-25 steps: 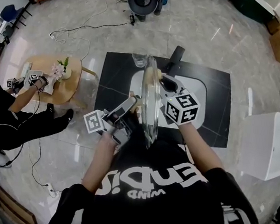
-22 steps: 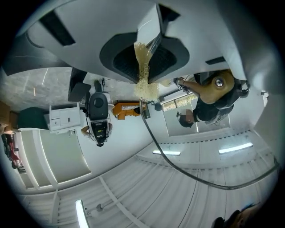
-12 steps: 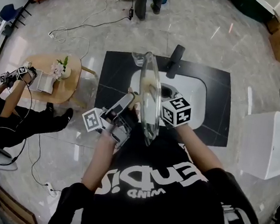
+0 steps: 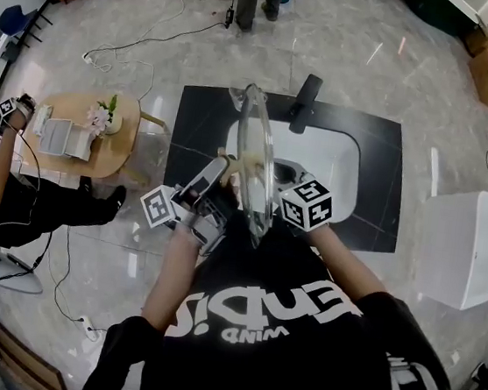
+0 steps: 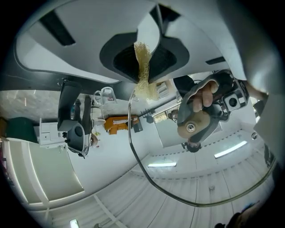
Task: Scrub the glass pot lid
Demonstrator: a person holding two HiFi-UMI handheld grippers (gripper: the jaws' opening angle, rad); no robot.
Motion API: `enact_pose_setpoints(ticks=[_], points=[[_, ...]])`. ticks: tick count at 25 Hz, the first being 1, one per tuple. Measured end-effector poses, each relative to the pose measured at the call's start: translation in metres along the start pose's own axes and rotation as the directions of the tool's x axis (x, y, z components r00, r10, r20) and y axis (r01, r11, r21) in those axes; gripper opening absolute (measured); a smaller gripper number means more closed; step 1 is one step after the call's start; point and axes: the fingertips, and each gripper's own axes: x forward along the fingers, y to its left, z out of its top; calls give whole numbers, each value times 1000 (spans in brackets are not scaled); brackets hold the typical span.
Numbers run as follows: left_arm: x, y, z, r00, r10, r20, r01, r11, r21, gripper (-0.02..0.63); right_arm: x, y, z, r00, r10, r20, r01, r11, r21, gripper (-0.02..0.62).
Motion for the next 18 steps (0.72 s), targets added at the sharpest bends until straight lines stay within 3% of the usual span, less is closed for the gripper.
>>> enact_pose_setpoints(ticks=[9,18], points=[[-3,2,2,1000,-9,29,9,1000,-2,178,-27,28,-23,992,110,-62,-109,994,27,58],[-5,2,5,999,-7,39,7,1000,-11,178,-57,62,-21,961,252,-111,-250,968,35,58]])
